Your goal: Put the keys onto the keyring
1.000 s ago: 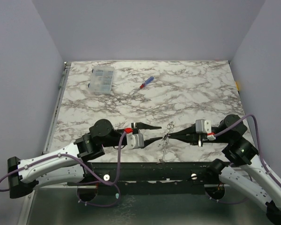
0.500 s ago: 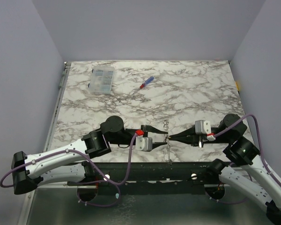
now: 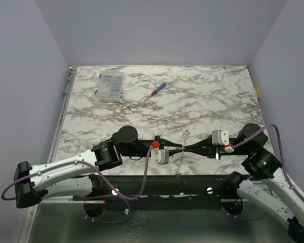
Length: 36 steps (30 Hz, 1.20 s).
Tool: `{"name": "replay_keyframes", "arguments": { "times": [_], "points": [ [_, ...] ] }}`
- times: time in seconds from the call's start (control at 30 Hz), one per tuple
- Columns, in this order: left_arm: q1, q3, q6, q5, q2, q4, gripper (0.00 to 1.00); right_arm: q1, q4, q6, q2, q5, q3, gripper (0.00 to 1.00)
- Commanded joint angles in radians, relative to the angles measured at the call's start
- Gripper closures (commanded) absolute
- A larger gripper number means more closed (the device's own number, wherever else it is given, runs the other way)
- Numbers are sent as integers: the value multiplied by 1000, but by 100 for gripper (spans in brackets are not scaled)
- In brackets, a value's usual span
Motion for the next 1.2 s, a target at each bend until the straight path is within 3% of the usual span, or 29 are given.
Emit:
{"name": "replay_keyframes", "arguments": {
  "times": [0.0,0.37,0.47,0.53,0.87,1.17],
  "points": [
    [-14,-13,5,-50,3,29,78,4,33,2,-2,-9,20,99],
    [-23,-36,-44,-67,17,102,78,4,57,7,1,-5,17,100],
    [-24,-38,-57,-93,21,109,88,4,71,14,0,-9,11,99],
    [-26,-37,-64,-119,23,110,100,4,74,16,1,-15,10,99],
    [-26,-28,-132,-234,2,80,100,4,-45,-44,-6,19,45,99],
    [-26,-14,-84,-258,11,4,100,4,-189,-101,25,75,93,56]
  ]
}}
